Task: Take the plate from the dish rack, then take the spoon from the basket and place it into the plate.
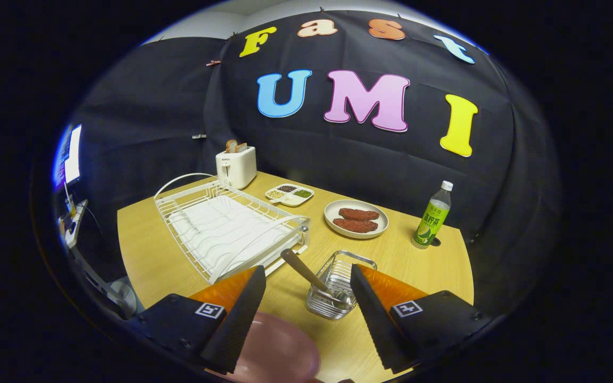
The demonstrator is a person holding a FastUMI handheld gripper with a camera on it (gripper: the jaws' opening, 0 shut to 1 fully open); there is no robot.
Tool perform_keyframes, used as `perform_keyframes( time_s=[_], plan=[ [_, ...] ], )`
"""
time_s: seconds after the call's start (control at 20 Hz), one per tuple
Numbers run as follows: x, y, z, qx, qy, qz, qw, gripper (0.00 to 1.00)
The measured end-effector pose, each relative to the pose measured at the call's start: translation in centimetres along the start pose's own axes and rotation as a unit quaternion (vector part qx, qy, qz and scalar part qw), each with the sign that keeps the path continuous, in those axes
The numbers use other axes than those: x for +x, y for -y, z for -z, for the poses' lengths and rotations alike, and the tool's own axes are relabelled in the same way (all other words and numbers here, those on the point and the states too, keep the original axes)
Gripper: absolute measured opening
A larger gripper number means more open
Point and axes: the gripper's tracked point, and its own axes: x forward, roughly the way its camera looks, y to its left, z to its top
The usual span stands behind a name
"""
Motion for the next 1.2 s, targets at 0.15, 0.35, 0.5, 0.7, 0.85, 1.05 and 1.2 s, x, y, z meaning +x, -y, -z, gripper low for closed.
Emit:
perform_keyframes(
  time_s=[0.15,0.35,0.5,0.7,0.85,1.05,1.2],
  plan=[
    [2.6,-0.3,-0.2,-0.023,0.001,0.005,1.0,0.98],
    [5.2,-0.7,0.0,-0.036,0.001,0.008,0.999,0.87],
    [6.2,-0.6,0.1,-0.042,0.002,0.015,0.999,0.68],
    [6.6,-0.6,1.4,-0.055,-0.021,0.02,0.998,0.39],
    [6.6,-0.9,1.6,-0.045,-0.031,0.012,0.998,0.29],
    [6.4,1.3,0.3,-0.03,-0.024,0.043,0.998,0.22],
    [6.1,1.9,-0.7,0.022,-0.022,0.042,0.999,0.12]
  ],
)
